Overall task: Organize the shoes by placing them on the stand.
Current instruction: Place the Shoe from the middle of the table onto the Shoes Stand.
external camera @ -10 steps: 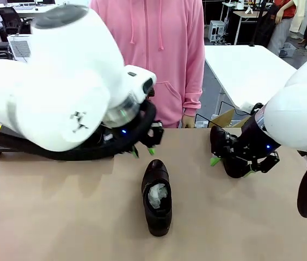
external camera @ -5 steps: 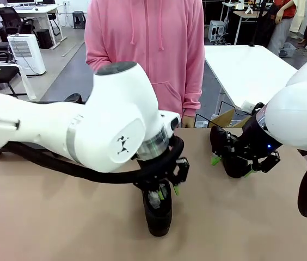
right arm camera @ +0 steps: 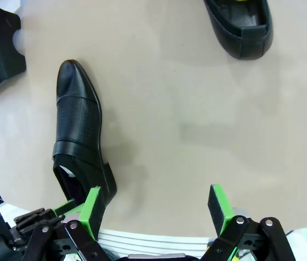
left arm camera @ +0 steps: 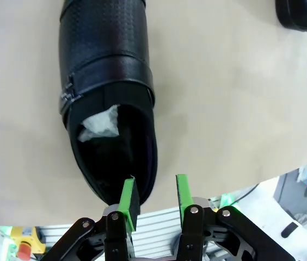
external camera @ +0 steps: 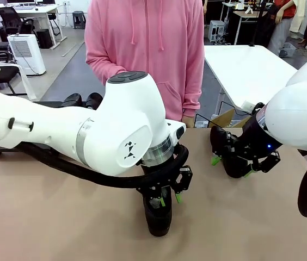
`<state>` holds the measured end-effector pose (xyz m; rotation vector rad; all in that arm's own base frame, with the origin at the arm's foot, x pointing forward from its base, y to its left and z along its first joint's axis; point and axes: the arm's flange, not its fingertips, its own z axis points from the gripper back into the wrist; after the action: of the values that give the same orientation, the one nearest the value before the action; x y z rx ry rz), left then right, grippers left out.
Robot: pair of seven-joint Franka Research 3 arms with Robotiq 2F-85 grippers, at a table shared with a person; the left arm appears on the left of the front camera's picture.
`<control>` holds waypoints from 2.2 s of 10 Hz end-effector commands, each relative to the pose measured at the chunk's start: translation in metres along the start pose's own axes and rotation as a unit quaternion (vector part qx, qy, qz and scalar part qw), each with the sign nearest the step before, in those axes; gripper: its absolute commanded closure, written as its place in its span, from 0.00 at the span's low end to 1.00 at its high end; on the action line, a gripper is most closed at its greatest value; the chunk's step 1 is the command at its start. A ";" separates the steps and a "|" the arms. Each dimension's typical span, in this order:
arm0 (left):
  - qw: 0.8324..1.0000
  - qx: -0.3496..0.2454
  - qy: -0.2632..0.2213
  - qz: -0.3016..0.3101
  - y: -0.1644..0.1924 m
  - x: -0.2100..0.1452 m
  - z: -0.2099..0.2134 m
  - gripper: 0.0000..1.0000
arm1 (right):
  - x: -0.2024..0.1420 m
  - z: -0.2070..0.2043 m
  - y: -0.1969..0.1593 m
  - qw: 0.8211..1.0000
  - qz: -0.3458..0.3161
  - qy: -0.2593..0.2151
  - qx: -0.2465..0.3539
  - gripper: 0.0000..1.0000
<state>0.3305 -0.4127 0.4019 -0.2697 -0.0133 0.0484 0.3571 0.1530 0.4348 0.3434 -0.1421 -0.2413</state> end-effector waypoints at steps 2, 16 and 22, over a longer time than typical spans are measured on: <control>1.000 0.012 -0.013 -0.012 -0.006 0.007 -0.004 0.60 | 0.003 0.000 0.001 1.000 0.000 0.003 0.007 0.00; 0.996 0.035 0.020 -0.078 -0.010 0.030 -0.038 0.60 | 0.003 0.000 0.001 1.000 0.000 0.003 0.007 0.00; 0.995 0.054 0.021 -0.087 -0.016 0.028 -0.047 0.60 | 0.003 0.000 0.001 1.000 0.000 0.003 0.007 0.00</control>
<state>0.3549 -0.4356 0.3598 -0.1916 0.0221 -0.1277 0.3571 0.1530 0.4348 0.3434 -0.1421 -0.2414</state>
